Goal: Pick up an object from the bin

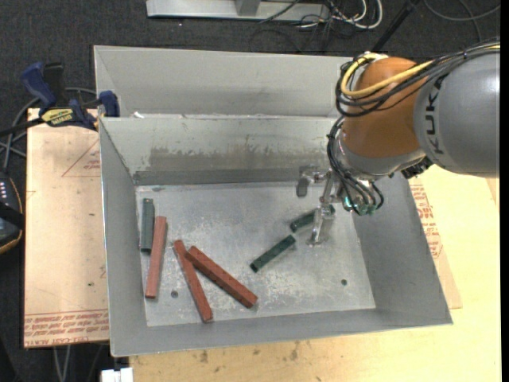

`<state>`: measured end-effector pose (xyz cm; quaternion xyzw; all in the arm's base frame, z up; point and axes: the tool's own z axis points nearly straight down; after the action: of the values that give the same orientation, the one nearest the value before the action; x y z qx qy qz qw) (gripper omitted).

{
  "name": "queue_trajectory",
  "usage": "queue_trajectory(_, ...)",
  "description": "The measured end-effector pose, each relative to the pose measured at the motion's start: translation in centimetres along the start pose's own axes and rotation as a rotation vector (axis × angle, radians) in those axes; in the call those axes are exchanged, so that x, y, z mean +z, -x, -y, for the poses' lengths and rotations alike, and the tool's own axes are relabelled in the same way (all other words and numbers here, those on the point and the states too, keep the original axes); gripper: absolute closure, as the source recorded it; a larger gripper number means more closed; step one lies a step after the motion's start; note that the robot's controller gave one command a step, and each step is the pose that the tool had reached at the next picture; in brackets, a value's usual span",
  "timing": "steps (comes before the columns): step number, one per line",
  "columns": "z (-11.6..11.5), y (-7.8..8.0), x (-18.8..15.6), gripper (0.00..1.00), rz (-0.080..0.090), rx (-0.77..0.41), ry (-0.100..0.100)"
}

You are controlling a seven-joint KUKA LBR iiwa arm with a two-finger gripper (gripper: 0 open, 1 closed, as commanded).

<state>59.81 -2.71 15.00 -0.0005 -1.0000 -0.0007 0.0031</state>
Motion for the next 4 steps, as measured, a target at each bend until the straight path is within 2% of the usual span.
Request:
queue_trajectory(1, -1.1, -1.8, 8.5, 0.00, -0.001, -0.072, 0.000)
queue_trajectory(2, -1.1, -1.5, 8.0, 1.00, 0.008, -0.072, -0.001)
queue_trajectory(3, 4.6, -2.1, -0.5, 1.00, 0.017, -0.098, -0.005)
queue_trajectory(4, 2.9, 0.3, -10.9, 1.00, 0.019, -0.240, -0.004)
